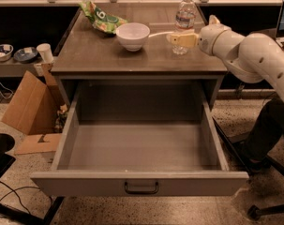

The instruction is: Place water bottle into top drawer

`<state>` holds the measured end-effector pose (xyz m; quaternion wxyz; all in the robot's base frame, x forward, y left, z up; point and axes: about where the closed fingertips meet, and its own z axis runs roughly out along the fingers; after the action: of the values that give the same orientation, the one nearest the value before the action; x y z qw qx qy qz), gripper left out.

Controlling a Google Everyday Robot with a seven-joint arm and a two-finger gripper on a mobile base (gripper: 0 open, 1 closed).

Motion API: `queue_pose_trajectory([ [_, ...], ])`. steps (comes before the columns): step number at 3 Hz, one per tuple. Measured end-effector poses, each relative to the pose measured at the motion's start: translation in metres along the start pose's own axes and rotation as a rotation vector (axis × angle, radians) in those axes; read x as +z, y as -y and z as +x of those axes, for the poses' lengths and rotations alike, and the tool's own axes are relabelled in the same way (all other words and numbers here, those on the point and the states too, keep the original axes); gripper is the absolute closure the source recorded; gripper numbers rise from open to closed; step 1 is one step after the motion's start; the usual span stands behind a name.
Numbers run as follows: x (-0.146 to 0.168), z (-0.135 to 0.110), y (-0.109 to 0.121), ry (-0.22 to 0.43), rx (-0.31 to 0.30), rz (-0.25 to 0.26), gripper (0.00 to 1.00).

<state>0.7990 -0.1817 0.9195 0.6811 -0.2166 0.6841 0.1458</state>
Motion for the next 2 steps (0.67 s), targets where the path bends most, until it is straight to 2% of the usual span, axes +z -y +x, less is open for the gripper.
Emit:
queue_pose_trajectory([
  [1, 0.02, 0.0, 0.007, 0.03, 0.01, 0.002, 0.0],
  [2, 0.039, -0.005, 0.011, 0.046, 0.024, -0.006, 0.17],
])
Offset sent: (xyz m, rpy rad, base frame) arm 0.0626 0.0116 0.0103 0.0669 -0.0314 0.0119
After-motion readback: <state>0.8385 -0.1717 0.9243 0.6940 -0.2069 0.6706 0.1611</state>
